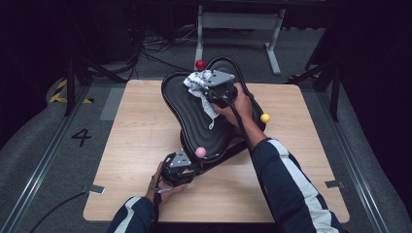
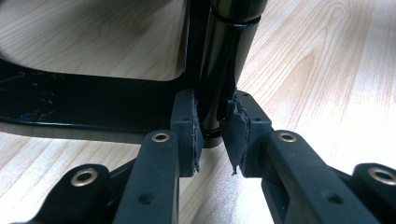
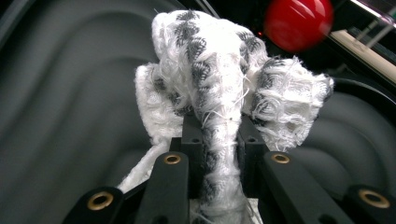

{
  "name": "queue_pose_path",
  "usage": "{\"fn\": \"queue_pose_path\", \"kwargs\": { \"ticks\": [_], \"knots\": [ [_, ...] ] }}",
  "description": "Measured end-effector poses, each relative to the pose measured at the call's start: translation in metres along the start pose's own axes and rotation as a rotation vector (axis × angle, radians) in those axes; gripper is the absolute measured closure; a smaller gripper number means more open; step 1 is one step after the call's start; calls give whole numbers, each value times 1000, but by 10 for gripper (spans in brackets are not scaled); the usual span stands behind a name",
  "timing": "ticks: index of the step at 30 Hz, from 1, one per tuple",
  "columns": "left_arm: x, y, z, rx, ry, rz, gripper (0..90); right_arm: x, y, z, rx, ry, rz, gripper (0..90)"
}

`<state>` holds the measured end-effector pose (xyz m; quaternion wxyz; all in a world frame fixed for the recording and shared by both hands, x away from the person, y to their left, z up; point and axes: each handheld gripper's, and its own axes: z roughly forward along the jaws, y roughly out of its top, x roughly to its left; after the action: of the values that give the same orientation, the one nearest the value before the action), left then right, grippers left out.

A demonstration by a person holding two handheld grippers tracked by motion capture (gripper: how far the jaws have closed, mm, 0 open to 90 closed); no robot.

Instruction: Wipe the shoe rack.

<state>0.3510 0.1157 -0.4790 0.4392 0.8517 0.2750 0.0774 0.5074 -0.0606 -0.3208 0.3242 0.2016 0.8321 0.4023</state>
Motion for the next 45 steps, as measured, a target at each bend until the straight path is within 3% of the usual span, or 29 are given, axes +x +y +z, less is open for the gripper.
{"fn": "queue_pose_path", "kwargs": {
  "ticks": [5,11,19,22,26,32,34,40,45],
  "knots": [
    [0,0,0,1,0,1,734,21,15,5,-17,40,-35,780],
    [0,0,0,1,0,1,735,40,26,8,-25,52,-88,780],
    [0,0,0,2,1,2,734,47,32,12,-25,71,-93,788],
    [0,0,0,3,1,-2,734,45,31,10,-19,69,-115,789],
    [0,0,-1,5,3,-2,734,37,25,8,-13,56,-116,789],
    [0,0,-1,2,4,-1,735,13,11,4,17,-31,-116,790],
    [0,0,-1,2,5,-3,734,-2,4,2,24,-40,-80,790],
    [0,0,-1,2,8,-5,735,-27,-12,1,36,-142,-51,792],
    [0,0,-1,2,8,-2,734,-47,-20,2,55,-178,-5,793]
  ]
}}
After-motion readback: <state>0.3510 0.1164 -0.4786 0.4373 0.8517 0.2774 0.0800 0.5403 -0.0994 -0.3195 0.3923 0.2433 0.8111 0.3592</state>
